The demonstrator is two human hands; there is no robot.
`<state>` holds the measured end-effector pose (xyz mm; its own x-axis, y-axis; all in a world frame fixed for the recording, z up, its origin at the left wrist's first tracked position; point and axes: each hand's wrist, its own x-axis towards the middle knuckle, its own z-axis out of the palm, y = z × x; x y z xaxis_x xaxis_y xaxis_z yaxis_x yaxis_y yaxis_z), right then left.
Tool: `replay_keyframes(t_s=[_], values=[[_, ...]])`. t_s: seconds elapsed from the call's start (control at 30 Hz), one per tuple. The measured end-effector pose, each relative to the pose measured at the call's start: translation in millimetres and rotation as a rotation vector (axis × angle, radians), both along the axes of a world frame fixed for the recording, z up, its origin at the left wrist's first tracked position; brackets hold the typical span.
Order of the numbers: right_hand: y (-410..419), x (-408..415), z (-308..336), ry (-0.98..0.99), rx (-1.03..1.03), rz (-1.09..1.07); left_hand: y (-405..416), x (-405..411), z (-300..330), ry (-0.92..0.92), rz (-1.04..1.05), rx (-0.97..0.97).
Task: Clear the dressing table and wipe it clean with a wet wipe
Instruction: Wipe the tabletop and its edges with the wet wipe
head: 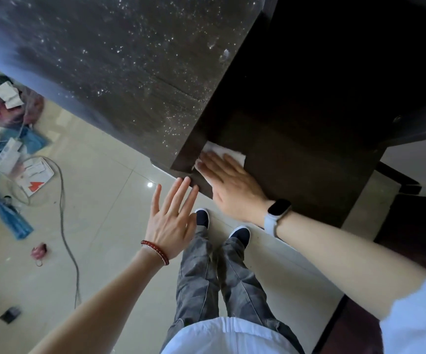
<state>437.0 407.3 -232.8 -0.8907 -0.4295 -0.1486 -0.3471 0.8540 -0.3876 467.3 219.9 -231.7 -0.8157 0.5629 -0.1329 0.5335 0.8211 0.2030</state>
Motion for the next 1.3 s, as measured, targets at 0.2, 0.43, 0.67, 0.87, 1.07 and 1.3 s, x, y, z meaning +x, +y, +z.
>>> replay_keyframes(t_s=[0.2,0.43,0.67,0.87,1.07,1.3], values=[[31.1,-49.3,10.0,-0.037,0.132,-0.403,0.4,5.6,-1.4,-0.043,0.084,0.008],[-44.5,22.2,6.0,-0.041,0.048,-0.262,-7.9,0.2,2.6,-0.094,0.162,0.084],[-23.7,2.5,8.1,-0.046,0.184,-0.415,-18.7,-16.6,5.0,-0.128,0.153,0.027],[-85.0,28.6,7.4,-0.054,0.107,-0.537,-25.8,-20.7,7.4,-0.145,0.116,0.078],[-60.2,54.3,2.9,0.012,0.042,-0.288,-31.0,-26.0,9.8,-0.192,0.104,0.127],[-52.9,60.1,2.9,0.032,-0.035,-0.625,-37.5,-32.4,14.2,-0.217,0.062,0.134]])
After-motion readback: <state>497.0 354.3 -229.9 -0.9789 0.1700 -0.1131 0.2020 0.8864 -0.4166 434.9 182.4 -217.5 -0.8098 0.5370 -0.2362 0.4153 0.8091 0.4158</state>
